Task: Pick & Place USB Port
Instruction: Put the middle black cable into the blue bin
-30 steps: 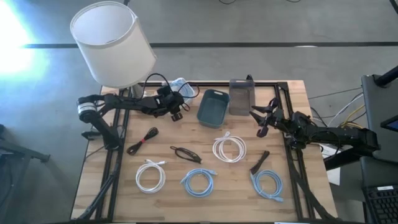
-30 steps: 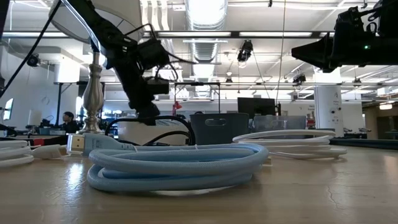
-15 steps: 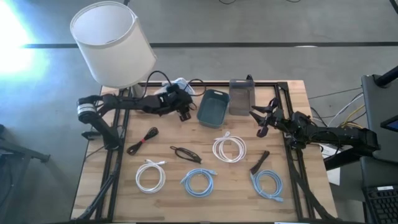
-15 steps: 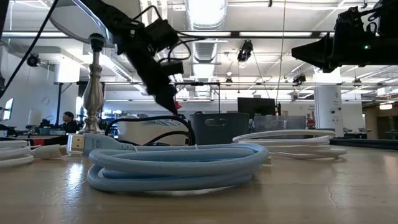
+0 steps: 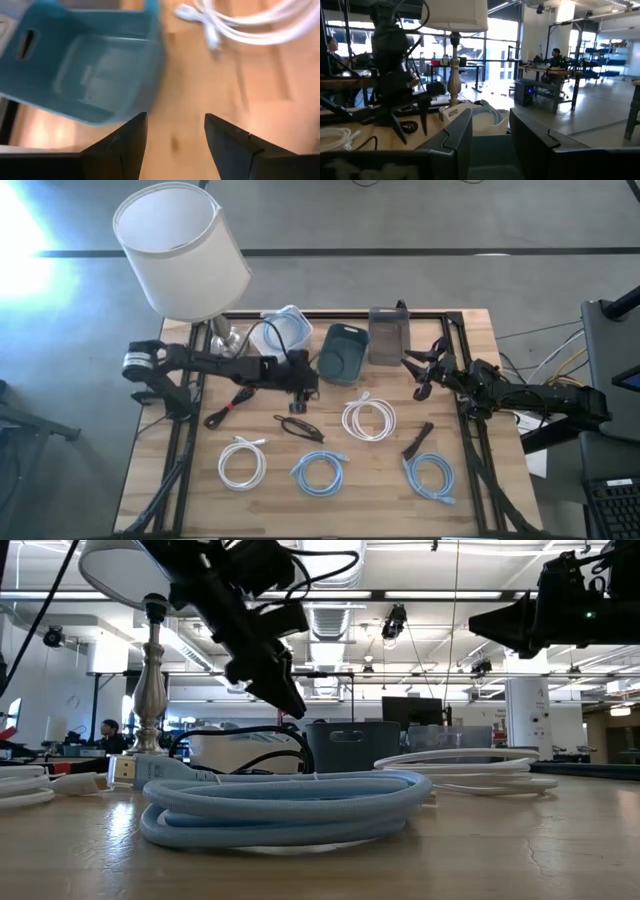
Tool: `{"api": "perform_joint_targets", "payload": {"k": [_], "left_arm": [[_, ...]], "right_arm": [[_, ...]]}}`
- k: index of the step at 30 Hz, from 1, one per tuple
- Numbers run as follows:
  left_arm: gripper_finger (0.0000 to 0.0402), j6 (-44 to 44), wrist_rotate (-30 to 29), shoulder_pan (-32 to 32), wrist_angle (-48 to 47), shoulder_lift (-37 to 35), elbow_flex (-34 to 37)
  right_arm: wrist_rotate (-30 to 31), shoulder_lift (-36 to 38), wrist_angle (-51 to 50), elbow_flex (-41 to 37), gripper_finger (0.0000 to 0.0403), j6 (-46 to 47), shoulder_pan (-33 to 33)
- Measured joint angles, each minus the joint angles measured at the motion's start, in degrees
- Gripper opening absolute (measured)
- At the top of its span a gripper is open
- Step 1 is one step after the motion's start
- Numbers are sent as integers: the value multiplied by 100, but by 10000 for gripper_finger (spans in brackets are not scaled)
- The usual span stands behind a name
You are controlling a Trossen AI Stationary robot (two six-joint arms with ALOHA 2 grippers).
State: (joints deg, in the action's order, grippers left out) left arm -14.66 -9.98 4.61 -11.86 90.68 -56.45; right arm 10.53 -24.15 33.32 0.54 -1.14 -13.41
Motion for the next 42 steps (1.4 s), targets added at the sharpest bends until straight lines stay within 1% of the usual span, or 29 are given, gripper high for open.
{"api": "perform_joint_targets", "payload": {"k": [4, 7, 9, 11, 14, 18, 20, 22, 23, 25, 27, 29, 32, 35, 39, 42], "left_arm": [[201, 161, 1, -352, -397, -5, 9], [202, 377, -1, -535, -712, -5, -3], [202, 540, -4, -622, -967, -5, -44], [202, 721, -4, -687, -1176, -5, -122], [202, 941, -6, -766, -1531, -5, -279], [202, 1160, 28, -887, -1910, -5, -520], [202, 1254, 283, -946, -2032, -5, -624], [202, 1343, 741, -996, -2033, -5, -668], [202, 1371, 994, -1023, -2028, -5, -675], [202, 1434, 1343, -1089, -2039, -5, -675], [202, 1523, 1397, -1148, -2008, -5, -635], [202, 1580, 1304, -1187, -2026, -7, -566], [202, 1638, 1078, -1204, -1977, -7, -453], [202, 1675, 918, -1201, -1679, -7, -228], [202, 1692, 978, -1203, -1013, -7, 227], [202, 1731, 1035, -1201, -728, -7, 503]], "right_arm": [[-29, -22, -21, 60, 127, 347, -2], [-96, -189, -4, 341, 127, 675, 2], [-223, -439, 9, 585, 128, 985, 2], [-433, -784, -35, 833, 127, 1168, 2], [-772, -1458, -159, 1210, 127, 1167, 4], [-807, -2551, -189, 1657, 127, 1169, 13], [-811, -3101, -196, 1917, 128, 1171, 13], [-947, -3619, -397, 2229, 128, 1171, 13], [-1114, -3869, -583, 2412, 128, 1169, 13], [-1645, -4320, -1012, 2804, 125, 1171, 18], [-2226, -4728, -1411, 3230, 122, 1143, 51], [-2569, -5106, -1750, 3643, 118, 1123, 130], [-2577, -5602, -2239, 4221, 112, 1084, 275], [-2562, -6052, -2832, 4712, 106, 773, 400], [-2560, -6579, -3602, 5239, 99, 452, 526], [-2560, -6907, -4012, 5571, 96, 393, 556]]}}
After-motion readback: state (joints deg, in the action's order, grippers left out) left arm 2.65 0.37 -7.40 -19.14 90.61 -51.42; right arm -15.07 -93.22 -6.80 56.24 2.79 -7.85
